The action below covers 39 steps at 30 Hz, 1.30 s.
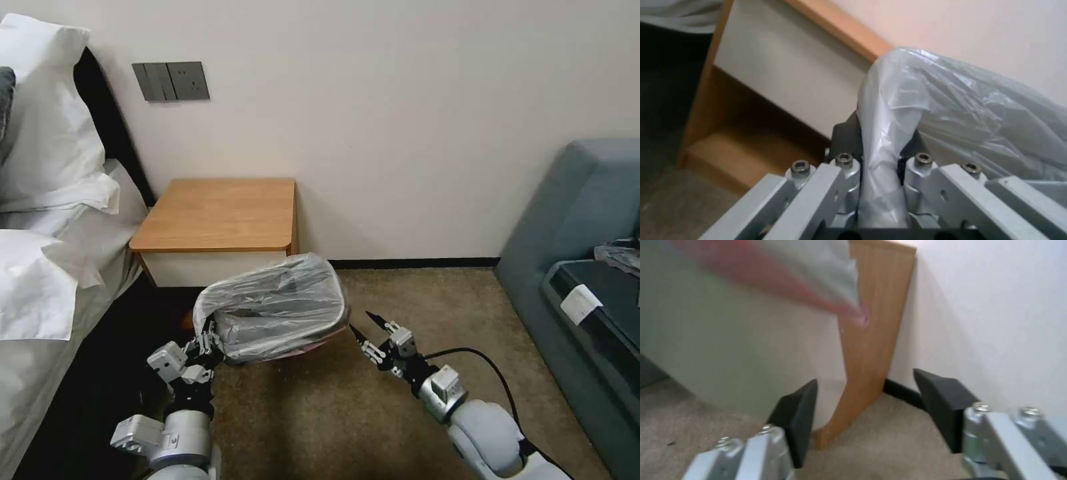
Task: Pick up the garbage bag from the table and place it over the trash can.
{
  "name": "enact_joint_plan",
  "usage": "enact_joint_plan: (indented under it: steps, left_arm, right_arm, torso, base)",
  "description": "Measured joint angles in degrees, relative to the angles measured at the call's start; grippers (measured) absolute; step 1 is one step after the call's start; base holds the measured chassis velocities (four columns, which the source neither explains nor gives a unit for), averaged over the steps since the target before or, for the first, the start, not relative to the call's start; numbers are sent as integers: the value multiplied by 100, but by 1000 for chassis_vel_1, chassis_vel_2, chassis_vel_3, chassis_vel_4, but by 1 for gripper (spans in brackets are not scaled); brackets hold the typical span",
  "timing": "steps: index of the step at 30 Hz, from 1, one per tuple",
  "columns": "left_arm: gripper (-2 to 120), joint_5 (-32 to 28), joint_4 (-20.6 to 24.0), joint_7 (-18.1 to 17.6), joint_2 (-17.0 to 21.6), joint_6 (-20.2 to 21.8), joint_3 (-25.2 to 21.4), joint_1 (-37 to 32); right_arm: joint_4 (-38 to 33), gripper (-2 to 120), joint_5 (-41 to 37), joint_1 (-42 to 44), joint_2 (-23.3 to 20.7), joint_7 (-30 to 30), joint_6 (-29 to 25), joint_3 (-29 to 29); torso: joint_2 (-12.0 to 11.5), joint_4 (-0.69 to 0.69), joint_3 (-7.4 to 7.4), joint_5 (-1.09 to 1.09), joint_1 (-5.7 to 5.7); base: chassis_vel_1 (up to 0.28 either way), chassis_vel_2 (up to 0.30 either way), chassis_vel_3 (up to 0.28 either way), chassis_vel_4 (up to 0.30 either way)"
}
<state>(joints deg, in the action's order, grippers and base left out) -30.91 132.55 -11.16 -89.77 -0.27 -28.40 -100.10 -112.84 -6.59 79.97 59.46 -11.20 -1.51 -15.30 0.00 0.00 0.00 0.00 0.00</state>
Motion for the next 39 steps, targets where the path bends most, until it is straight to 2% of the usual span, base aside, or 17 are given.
enact_joint_plan:
  steps: [2, 3, 6, 9, 16, 19, 21, 22, 24, 25, 26, 29, 30, 33, 34, 36, 39]
  left_arm:
    - [7, 171, -58, -67, 9, 53, -8, 4]
    - [7, 171, -58, -67, 9, 53, -8, 4]
    - [7, 717, -187, -49, 49, 77, 5, 9]
    - [7, 1033, -239, 37, 103, 79, 21, 11]
    - [7, 1772, -343, 451, 216, -67, 44, 57]
    - [7, 2191, -412, 605, 218, -150, 53, 60]
    - [7, 2295, -441, 627, 213, -176, 52, 60]
    - [7, 2507, -501, 675, 202, -236, 64, 59]
    - [7, 2582, -521, 694, 192, -260, 73, 60]
    - [7, 2720, -551, 720, 164, -294, 86, 66]
    - [7, 2720, -551, 720, 164, -294, 86, 66]
    - [7, 2970, -600, 779, 134, -373, 80, 111]
    - [7, 2970, -600, 779, 134, -373, 80, 111]
    - [7, 3081, -687, 827, 117, -452, 40, 194]
    - [7, 3081, -687, 827, 117, -452, 40, 194]
    - [7, 3078, -704, 838, 124, -453, 32, 220]
    - [7, 3072, -732, 839, 129, -453, 19, 257]
  right_arm:
    - [-133, 75, 128, 70, -16, -7, -121, -207]
    - [-133, 75, 128, 70, -16, -7, -121, -207]
    - [-453, 89, 286, 62, -39, 129, -434, -450]
    - [-775, 97, 183, -13, -113, 223, -465, -405]
    - [-1797, 97, -294, -492, -652, 129, -32, 48]
    - [-2046, 83, -527, -1109, -1237, -11, 419, 392]
    - [-2055, 80, -564, -1295, -1384, -33, 521, 496]
    - [-2037, 72, -623, -1766, -1683, -93, 766, 784]
    - [-2006, 68, -640, -1936, -1770, -117, 852, 921]
    - [-1893, 62, -666, -2364, -1919, -175, 1046, 1317]
    - [-1893, 62, -666, -2364, -1919, -175, 1046, 1317]
    - [-1616, 50, -664, -3120, -1923, -267, 1347, 2140]
    - [-1616, 50, -664, -3120, -1923, -267, 1347, 2140]
    - [-1065, 34, -521, -3786, -1659, -538, 1536, 2854]
    - [-1065, 34, -521, -3786, -1659, -538, 1536, 2854]
    - [-749, 24, -532, -4099, -1573, -678, 1586, 3205]
    - [-531, 12, -521, -4289, -1524, -860, 1570, 3366]
  torso:
    - [0, 0, 0, 0, 0]
    - [0, 0, 0, 0, 0]
    - [0, -1, 0, 0, 0]
    - [0, 0, 0, -1, 0]
    - [0, 0, 0, 0, 0]
    - [0, 0, 0, 0, 0]
    - [0, 0, 0, 0, 0]
    - [0, 0, 0, -1, 0]
    - [0, 1, 0, -1, 0]
    - [0, 0, 0, -1, 0]
    - [0, 0, 0, -1, 0]
    - [0, 0, 0, 1, 0]
    - [0, 0, 0, 1, 0]
    - [0, 1, 1, 1, 0]
    - [0, 1, 1, 1, 0]
    - [0, 1, 1, -2, 0]
    - [0, 1, 1, -1, 0]
  base:
    - [0, 0, 0, 0]
    - [0, 0, 0, 0]
    - [0, 0, 0, 0]
    - [0, 0, 0, 0]
    - [0, 0, 0, 0]
    - [0, 0, 0, 0]
    - [0, 0, 0, 0]
    - [0, 0, 0, 0]
    - [0, 0, 0, 0]
    - [0, 0, 0, 0]
    - [0, 0, 0, 0]
    - [0, 0, 0, 0]
    - [0, 0, 0, 0]
    - [0, 0, 0, 0]
    - [0, 0, 0, 0]
    - [0, 0, 0, 0]
    - [0, 0, 0, 0]
